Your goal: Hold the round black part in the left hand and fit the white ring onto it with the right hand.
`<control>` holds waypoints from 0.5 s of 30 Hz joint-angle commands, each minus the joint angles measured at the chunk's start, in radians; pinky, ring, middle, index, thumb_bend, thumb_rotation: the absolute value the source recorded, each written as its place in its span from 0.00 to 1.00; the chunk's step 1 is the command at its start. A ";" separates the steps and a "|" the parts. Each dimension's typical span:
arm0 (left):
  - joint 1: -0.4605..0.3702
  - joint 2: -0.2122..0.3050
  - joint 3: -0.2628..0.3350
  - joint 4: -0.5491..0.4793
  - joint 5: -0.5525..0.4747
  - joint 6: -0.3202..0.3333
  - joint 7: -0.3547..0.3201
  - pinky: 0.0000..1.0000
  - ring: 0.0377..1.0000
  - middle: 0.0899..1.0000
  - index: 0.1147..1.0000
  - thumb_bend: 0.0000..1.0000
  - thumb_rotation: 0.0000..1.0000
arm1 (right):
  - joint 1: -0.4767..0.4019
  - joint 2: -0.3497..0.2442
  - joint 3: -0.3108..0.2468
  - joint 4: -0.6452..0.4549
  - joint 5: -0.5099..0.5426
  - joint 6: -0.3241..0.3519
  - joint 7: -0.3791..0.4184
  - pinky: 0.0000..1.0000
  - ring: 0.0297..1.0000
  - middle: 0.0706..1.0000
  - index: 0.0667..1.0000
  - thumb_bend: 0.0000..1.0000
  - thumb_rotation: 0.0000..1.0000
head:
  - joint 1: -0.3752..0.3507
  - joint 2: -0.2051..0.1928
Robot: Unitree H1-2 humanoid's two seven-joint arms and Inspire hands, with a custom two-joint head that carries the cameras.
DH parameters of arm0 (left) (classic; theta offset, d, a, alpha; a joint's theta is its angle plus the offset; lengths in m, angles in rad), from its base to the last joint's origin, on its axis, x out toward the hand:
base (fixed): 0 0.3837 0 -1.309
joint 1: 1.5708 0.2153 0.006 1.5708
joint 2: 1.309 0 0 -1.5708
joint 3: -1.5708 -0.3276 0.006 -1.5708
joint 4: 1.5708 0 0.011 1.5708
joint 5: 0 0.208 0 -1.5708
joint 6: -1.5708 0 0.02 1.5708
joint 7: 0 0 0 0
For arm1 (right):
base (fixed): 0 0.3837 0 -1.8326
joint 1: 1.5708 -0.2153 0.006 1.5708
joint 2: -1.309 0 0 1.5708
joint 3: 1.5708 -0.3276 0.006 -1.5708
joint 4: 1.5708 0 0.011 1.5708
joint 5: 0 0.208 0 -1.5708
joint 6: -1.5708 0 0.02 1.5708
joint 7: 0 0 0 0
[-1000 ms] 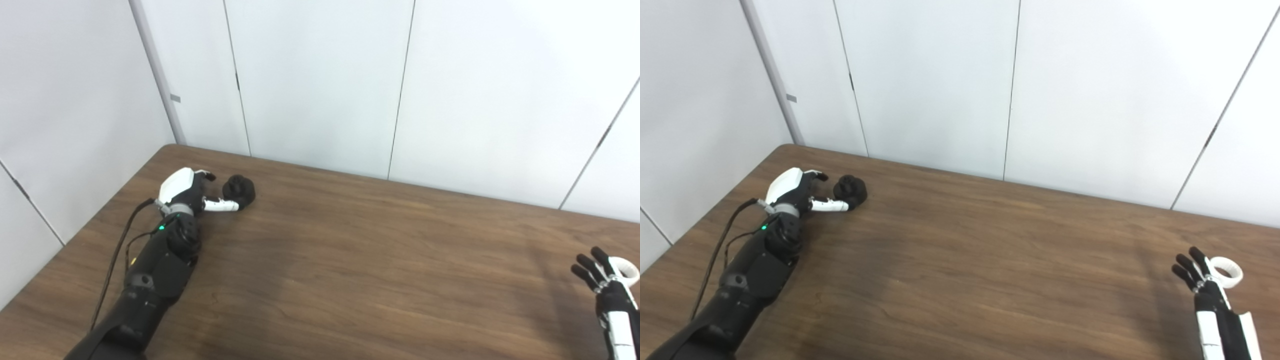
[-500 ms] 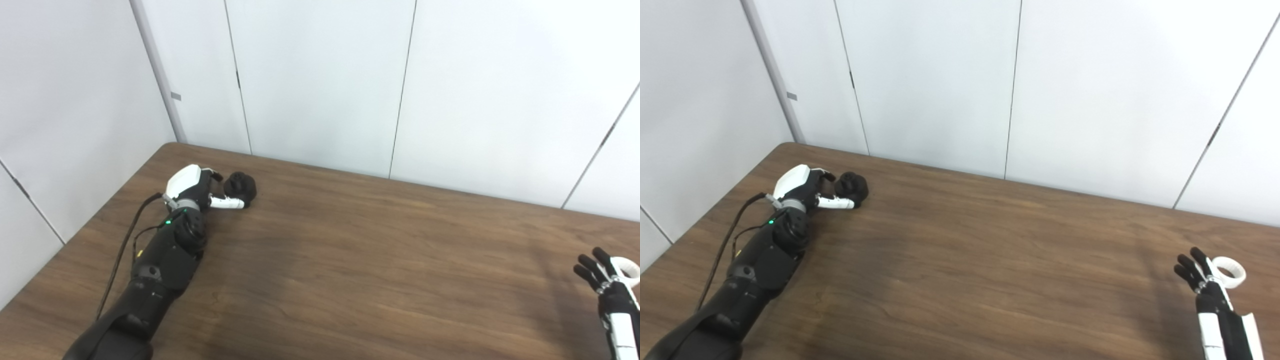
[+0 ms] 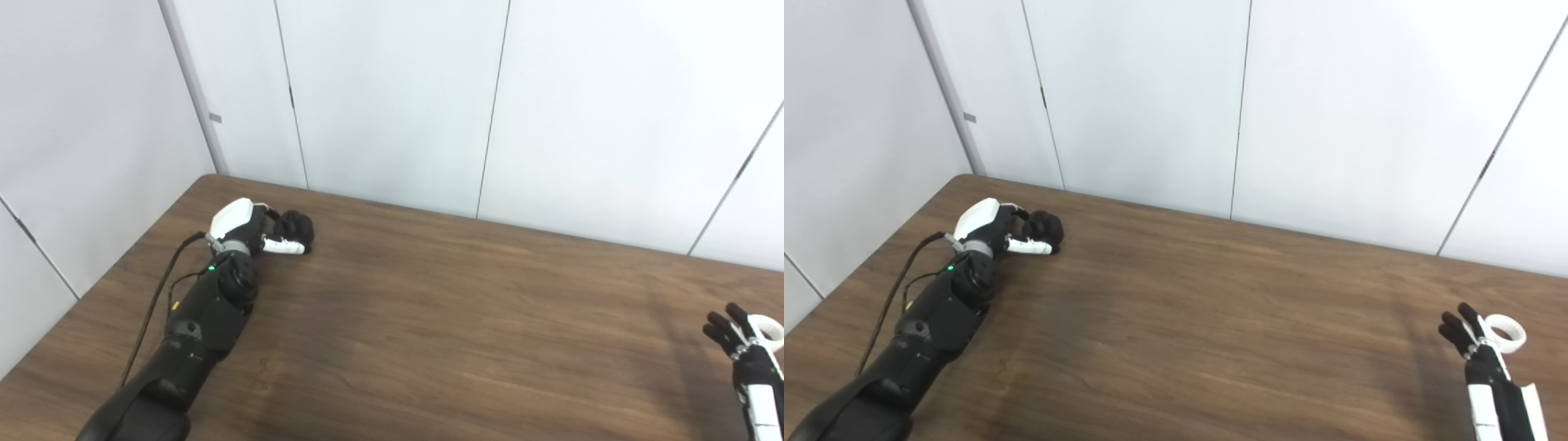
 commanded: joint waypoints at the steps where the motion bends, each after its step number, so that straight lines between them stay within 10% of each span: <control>1: -0.054 0.037 0.002 -0.032 0.009 -0.006 0.013 1.00 0.98 0.90 0.76 0.98 0.33 | 0.104 0.036 0.017 0.095 -0.006 -0.008 -0.010 0.96 0.88 0.89 0.93 0.56 1.00 | 0.000 0.000; 15: -0.053 0.037 0.005 -0.033 0.002 -0.009 0.015 1.00 0.97 0.88 0.73 0.97 0.31 | 0.108 0.039 0.016 0.086 -0.013 -0.003 -0.012 0.96 0.87 0.89 0.92 0.58 1.00 | 0.001 0.005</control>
